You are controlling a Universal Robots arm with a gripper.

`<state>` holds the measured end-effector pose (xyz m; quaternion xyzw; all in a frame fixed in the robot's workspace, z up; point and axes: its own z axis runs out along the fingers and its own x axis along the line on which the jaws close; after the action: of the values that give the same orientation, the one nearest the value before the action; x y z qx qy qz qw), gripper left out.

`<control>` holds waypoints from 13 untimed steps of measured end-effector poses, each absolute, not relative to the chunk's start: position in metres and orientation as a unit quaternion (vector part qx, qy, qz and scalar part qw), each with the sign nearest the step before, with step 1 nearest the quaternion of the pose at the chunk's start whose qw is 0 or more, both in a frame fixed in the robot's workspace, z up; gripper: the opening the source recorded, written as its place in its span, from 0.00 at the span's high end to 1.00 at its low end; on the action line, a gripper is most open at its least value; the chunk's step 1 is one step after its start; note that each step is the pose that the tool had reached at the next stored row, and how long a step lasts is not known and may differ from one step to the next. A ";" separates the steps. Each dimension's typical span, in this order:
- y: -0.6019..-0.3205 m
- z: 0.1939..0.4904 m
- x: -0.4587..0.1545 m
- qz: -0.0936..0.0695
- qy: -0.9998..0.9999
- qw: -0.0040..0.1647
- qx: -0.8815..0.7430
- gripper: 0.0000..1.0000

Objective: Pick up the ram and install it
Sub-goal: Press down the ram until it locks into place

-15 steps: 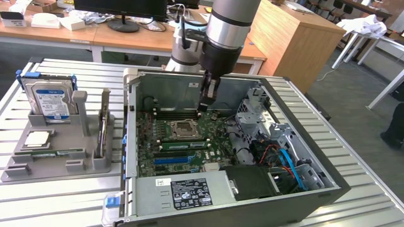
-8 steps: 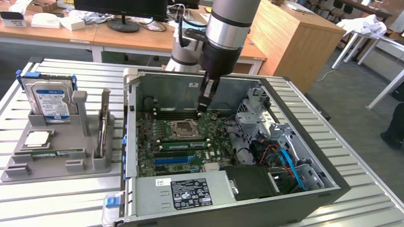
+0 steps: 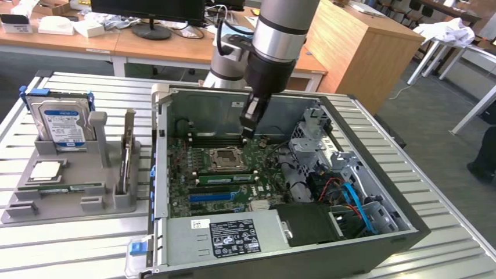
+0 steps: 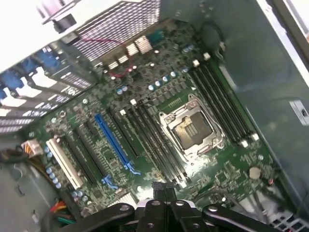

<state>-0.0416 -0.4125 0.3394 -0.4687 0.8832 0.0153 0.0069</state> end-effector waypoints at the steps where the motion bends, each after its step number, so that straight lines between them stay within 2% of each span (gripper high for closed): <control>1: -0.413 0.339 -0.042 0.015 0.887 0.007 -0.461 0.90; 13: -0.412 0.337 -0.042 0.014 0.932 0.009 -0.361 0.90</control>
<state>-0.0416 -0.4125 0.3367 -0.3612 0.9323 0.0144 0.0087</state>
